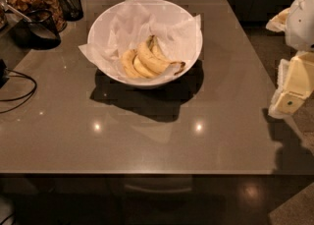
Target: Pick banana from white bowl
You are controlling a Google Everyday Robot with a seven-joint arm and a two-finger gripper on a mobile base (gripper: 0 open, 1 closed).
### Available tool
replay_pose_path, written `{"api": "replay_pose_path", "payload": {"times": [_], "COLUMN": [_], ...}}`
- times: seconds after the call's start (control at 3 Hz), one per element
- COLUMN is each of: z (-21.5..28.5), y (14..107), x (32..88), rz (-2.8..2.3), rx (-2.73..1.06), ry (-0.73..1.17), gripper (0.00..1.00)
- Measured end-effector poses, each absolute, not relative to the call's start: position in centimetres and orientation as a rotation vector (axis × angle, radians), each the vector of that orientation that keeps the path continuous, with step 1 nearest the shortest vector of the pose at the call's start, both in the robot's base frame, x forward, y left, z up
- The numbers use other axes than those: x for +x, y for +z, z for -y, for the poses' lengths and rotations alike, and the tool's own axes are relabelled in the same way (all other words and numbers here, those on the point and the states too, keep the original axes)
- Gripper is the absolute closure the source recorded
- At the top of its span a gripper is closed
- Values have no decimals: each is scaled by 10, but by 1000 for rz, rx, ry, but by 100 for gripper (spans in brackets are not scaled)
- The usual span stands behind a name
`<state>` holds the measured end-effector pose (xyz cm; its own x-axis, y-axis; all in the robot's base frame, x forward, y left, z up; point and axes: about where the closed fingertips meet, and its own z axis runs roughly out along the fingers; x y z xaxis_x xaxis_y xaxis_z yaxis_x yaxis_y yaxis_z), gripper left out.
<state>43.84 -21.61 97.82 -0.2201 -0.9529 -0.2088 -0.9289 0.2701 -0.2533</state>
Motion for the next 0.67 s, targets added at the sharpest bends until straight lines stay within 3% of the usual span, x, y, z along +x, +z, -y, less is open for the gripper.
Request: {"api": "replay_pose_path", "payload": {"times": [0.67], "z": [201], "y": [975], "x": [449], "rz": [-2263], "rx": [-1768], "ry": [-110], "gripper": [0]}}
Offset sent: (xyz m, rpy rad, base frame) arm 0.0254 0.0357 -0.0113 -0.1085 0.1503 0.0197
